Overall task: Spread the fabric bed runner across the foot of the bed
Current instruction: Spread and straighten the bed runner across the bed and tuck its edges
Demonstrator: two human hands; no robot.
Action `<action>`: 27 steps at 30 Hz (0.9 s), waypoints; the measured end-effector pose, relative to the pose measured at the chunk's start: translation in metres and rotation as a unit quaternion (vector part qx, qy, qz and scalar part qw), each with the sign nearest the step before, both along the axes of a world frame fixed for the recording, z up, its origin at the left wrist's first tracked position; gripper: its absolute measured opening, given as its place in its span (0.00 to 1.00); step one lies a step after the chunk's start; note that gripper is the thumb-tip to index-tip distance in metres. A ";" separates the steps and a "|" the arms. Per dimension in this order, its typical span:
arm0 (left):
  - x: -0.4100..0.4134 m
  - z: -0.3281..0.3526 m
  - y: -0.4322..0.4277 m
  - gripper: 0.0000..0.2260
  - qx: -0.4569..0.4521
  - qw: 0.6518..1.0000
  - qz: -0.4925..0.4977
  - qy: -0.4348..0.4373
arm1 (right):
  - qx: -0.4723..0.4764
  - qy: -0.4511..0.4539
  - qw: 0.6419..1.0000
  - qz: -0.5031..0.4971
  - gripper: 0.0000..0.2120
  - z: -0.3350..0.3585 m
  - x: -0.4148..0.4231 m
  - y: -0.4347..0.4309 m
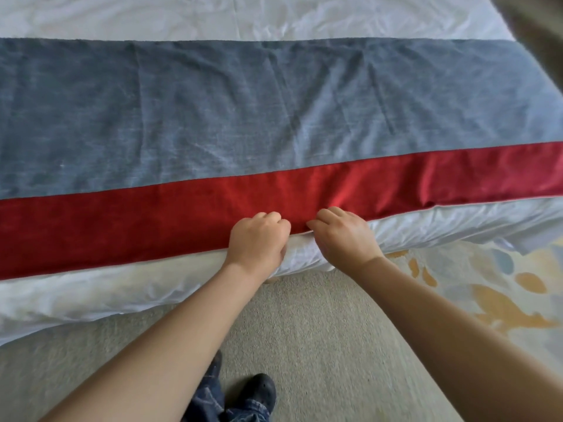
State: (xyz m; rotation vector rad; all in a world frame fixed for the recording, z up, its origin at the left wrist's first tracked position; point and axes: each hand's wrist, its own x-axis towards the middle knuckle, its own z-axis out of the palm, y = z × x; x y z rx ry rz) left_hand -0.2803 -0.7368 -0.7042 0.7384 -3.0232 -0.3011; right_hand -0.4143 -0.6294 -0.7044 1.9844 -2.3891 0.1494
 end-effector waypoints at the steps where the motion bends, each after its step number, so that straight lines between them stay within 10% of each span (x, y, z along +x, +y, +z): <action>1: -0.006 -0.002 0.001 0.02 0.004 1.000 -0.006 0.006 | -0.006 0.001 1.000 -0.012 0.08 0.000 -0.007 0.004; 15: -0.083 0.008 0.031 0.14 0.027 0.998 -0.061 0.014 | 0.112 0.030 0.990 -0.082 0.11 0.011 -0.074 0.047; 27: -0.147 -0.005 0.068 0.05 0.063 0.995 -0.064 0.040 | 0.098 -0.032 0.990 -0.093 0.12 0.019 -0.133 0.071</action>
